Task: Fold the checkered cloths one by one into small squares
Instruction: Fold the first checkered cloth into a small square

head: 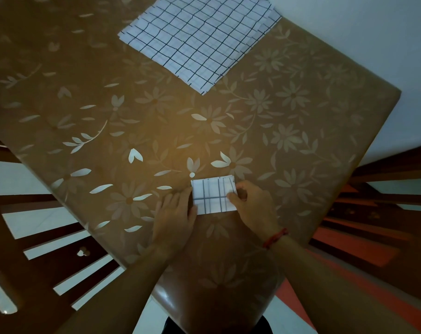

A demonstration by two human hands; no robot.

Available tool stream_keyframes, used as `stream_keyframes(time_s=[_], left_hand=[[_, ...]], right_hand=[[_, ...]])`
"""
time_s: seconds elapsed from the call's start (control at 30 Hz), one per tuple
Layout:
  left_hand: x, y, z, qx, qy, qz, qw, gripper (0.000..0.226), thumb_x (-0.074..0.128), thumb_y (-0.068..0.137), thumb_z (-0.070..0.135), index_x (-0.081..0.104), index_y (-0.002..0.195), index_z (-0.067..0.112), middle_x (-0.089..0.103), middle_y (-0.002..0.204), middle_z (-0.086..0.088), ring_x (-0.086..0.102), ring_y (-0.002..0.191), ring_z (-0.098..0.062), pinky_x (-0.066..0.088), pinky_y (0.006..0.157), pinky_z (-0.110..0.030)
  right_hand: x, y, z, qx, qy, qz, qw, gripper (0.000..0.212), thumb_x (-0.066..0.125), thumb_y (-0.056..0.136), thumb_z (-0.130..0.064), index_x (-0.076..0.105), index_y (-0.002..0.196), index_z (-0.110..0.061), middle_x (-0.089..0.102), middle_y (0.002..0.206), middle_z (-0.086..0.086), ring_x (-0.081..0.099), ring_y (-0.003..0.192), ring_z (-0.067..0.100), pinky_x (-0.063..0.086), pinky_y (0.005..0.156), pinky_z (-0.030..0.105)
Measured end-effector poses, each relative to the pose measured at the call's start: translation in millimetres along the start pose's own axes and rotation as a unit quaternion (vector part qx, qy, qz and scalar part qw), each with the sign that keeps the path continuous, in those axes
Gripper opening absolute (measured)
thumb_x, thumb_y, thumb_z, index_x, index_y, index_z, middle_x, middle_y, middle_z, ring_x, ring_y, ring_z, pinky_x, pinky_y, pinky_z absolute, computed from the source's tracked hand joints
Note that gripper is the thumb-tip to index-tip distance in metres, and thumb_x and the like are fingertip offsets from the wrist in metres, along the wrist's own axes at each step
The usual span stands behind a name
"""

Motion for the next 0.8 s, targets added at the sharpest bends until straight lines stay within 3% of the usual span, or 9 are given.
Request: stream_keyframes(time_s=[0.13,0.27,0.47,0.57,0.67,0.73,0.8], left_hand=[[-3,3,13,0.057,0.026,-0.005,0.998,0.046,0.049,0.093,0.027,0.051,0.134,0.008,0.053,0.135,-0.011,0.049,0.118,-0.026,0.044,0.093,-0.045],[8,4,19,0.113,0.08,-0.044,0.989,0.048,0.039,0.099,0.026,0.042,0.143,0.007,0.034,0.153,-0.01,0.029,0.142,-0.022,0.032,0.107,-0.044],[19,1,10,0.1,0.105,-0.082,0.986,0.049,0.03,0.101,0.031,0.048,0.138,0.005,0.039,0.15,-0.011,0.029,0.142,-0.022,0.032,0.11,-0.047],[20,1,9,0.096,0.105,-0.085,0.986,0.049,0.029,0.101,0.031,0.046,0.139,0.005,0.038,0.151,-0.01,0.027,0.143,-0.021,0.03,0.112,-0.047],[22,1,8,0.092,0.102,-0.088,0.987,0.049,0.029,0.102,0.031,0.045,0.14,0.006,0.036,0.152,-0.009,0.025,0.144,-0.02,0.03,0.111,-0.047],[23,1,8,0.097,0.1,-0.089,0.986,0.048,0.031,0.102,0.03,0.044,0.141,0.006,0.036,0.152,-0.01,0.025,0.144,-0.021,0.03,0.111,-0.048],[25,-1,9,0.111,0.105,-0.091,0.984,0.049,0.031,0.102,0.03,0.042,0.143,0.005,0.034,0.152,-0.011,0.022,0.145,-0.022,0.029,0.112,-0.048]], right_hand=[[0,2,0,0.0,-0.02,0.0,1.0,0.022,0.057,0.092,-0.038,0.062,0.107,-0.022,0.068,0.094,-0.006,0.054,0.076,0.005,0.034,0.057,0.006],[3,4,3,-0.002,-0.031,0.0,1.0,0.021,0.057,0.092,-0.04,0.061,0.104,-0.024,0.068,0.09,-0.005,0.058,0.074,0.009,0.046,0.063,0.015],[1,5,3,-0.001,-0.031,0.013,0.999,0.023,0.058,0.09,-0.042,0.061,0.103,-0.023,0.069,0.088,-0.003,0.063,0.077,0.014,0.055,0.069,0.027],[-4,3,0,-0.008,-0.038,0.049,0.998,0.029,0.059,0.089,-0.042,0.057,0.111,-0.023,0.062,0.101,-0.003,0.06,0.087,0.013,0.053,0.073,0.027],[-6,-8,-36,-0.147,-0.111,0.12,0.976,0.035,0.056,0.09,-0.037,0.053,0.12,-0.018,0.053,0.117,0.004,0.055,0.101,0.016,0.052,0.08,0.03],[13,-22,-69,-0.27,-0.151,0.104,0.945,0.038,0.048,0.094,-0.028,0.052,0.128,-0.013,0.052,0.132,0.012,0.052,0.119,0.025,0.047,0.096,0.04],[41,-30,-84,-0.339,-0.177,0.051,0.923,0.047,0.045,0.093,-0.018,0.044,0.139,-0.008,0.041,0.147,0.014,0.038,0.137,0.027,0.034,0.112,0.043]])
Point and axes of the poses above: each hand's wrist, its own y-axis towards the middle knuckle, its own x-axis out of the palm, z = x × y, the point moved 9 cm from there along y, towards the middle knuckle
